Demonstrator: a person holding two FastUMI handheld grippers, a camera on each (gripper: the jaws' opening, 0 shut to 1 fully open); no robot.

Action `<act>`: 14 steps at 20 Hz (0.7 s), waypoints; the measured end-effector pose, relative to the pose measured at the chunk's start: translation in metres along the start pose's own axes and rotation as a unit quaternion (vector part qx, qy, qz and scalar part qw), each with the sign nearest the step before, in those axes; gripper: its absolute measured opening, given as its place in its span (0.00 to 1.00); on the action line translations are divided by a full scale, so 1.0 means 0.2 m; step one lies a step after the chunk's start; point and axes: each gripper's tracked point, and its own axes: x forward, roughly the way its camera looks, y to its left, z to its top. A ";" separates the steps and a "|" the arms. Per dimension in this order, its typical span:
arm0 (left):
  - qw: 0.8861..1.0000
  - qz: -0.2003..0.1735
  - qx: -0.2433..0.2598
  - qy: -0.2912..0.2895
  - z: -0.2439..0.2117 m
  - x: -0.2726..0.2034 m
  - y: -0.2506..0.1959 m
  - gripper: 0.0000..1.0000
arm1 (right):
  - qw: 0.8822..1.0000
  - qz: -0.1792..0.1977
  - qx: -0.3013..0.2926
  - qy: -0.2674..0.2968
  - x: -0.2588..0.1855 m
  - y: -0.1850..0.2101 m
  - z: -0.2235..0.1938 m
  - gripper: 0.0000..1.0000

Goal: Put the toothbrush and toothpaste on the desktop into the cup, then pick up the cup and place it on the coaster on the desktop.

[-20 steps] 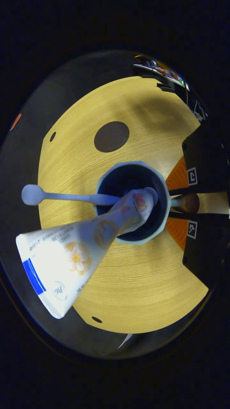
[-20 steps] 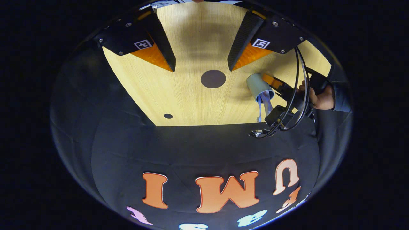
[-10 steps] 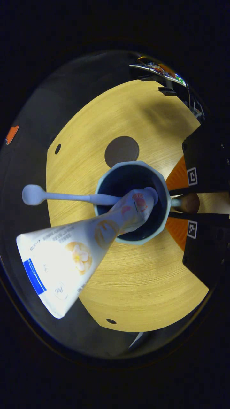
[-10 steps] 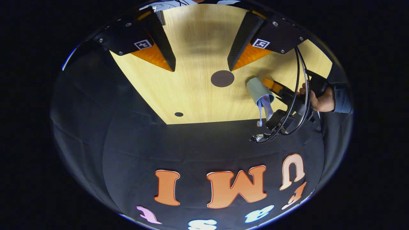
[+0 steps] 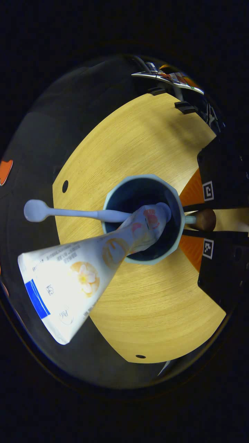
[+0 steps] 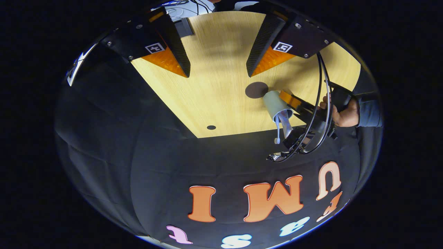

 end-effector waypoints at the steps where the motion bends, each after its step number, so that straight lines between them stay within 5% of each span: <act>1: 1.000 -0.001 0.006 0.000 0.00 0.00 0.01 0.25 | 1.000 -0.004 0.004 0.001 -0.01 -0.02 -0.01 0.98; 14: 0.999 -0.008 0.033 0.031 -0.04 -0.04 0.05 0.25 | 0.999 -0.038 0.022 0.024 -0.08 -0.17 -0.08 0.98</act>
